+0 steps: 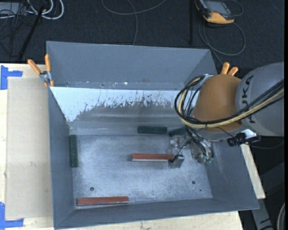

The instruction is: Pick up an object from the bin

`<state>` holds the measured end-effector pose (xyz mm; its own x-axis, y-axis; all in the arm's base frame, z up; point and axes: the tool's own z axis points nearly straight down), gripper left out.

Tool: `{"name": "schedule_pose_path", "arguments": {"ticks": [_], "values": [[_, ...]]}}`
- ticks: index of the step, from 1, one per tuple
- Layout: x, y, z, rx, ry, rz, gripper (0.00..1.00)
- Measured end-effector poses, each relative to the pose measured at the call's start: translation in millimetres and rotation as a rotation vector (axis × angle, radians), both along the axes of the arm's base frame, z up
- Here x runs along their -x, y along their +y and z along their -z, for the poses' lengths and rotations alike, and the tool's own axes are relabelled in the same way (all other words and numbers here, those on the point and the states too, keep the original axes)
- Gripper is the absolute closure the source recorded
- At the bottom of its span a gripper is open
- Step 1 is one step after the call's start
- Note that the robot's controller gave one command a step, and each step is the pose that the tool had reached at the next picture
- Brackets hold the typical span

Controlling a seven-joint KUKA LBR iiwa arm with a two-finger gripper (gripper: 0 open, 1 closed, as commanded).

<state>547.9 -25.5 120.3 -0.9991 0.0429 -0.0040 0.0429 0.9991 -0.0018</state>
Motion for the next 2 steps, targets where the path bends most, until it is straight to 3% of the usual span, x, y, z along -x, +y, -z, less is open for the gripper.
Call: {"name": "schedule_pose_path", "arguments": {"ticks": [1,2], "values": [[0.6,1.8,2.8,-0.002,0.004,-0.004,0.00],[-10.9,39.2,53.6,-0.003,0.008,-0.027,0.00]]}}
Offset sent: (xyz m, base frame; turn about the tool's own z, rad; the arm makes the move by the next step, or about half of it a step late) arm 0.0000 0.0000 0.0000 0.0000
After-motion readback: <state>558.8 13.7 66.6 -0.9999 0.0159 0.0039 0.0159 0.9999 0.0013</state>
